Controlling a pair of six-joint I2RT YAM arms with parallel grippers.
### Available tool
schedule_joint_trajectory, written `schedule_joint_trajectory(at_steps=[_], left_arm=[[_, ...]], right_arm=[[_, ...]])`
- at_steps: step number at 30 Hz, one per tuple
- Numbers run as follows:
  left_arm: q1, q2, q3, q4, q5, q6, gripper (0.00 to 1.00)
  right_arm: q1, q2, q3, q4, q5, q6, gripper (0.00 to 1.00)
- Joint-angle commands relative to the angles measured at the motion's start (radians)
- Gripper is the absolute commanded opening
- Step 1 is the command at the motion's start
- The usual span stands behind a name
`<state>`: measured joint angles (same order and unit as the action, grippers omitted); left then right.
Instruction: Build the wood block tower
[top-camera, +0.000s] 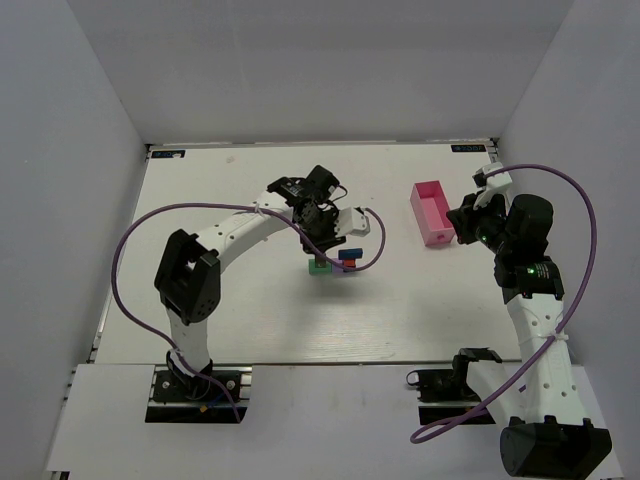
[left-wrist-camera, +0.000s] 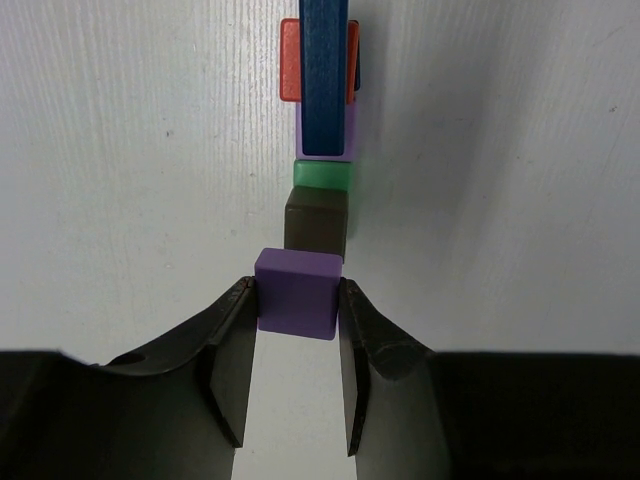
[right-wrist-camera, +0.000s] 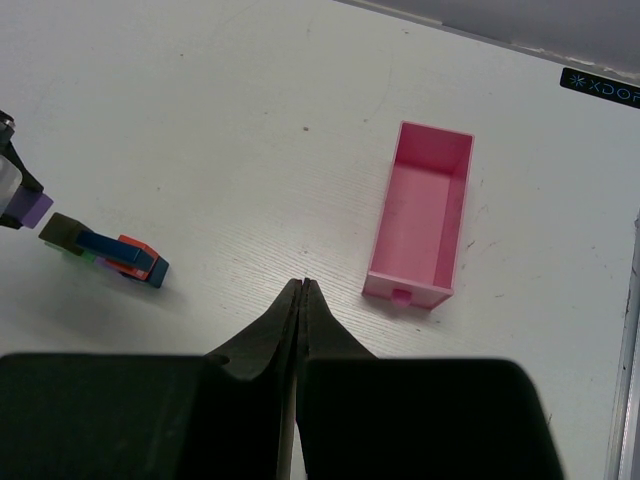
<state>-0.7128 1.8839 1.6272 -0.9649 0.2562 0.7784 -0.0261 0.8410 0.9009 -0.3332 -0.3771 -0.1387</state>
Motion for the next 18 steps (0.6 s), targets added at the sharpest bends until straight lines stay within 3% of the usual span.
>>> schedule_joint_trajectory(at_steps=[1, 18], left_arm=[[-0.005, 0.010, -0.001, -0.008, 0.047, 0.016, 0.03], [-0.014, 0.030, -0.023, 0.012, 0.038, 0.007, 0.08]], right_arm=[[-0.006, -0.020, 0.000, 0.040, -0.011, -0.009, 0.00], [-0.006, -0.019, -0.003, 0.040, -0.011, -0.007, 0.00]])
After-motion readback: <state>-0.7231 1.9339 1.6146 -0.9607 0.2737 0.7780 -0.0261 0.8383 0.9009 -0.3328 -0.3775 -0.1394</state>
